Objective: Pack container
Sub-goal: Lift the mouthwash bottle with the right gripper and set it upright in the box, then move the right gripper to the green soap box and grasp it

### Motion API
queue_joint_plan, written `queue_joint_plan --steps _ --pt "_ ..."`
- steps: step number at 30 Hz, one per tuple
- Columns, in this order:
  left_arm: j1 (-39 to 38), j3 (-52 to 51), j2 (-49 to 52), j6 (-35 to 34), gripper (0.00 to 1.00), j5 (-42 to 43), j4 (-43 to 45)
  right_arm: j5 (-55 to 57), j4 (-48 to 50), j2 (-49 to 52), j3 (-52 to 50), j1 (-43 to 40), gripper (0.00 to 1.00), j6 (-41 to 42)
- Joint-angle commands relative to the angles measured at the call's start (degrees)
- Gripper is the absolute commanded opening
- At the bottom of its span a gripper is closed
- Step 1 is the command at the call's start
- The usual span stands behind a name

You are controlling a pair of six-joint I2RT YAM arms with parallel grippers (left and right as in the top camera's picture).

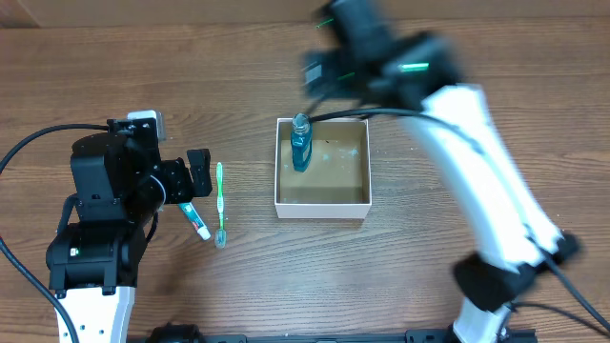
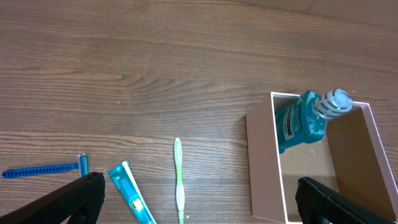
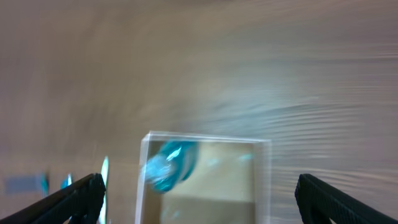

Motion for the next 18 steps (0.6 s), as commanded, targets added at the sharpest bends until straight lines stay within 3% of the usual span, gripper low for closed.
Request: queue_joint_plan --steps 1,5,9,18 --pt "0.31 1.62 0.11 0.94 1.00 0.63 0.22 3.06 -6.08 -6.23 1.44 -13.57 1.00 5.53" --pt "0.31 1.62 0.11 0.96 1.00 0.61 0.22 2.95 -14.34 -8.70 1.44 -24.09 1.00 5.33" --pt "0.31 1.62 0.11 0.94 1.00 0.61 0.22 -4.42 -14.36 -13.70 -2.16 -29.16 1.00 -0.24" --pt "0.31 1.62 0.13 0.94 1.00 0.63 0.00 -2.80 -10.25 -34.97 -34.07 -35.69 1.00 0.24"
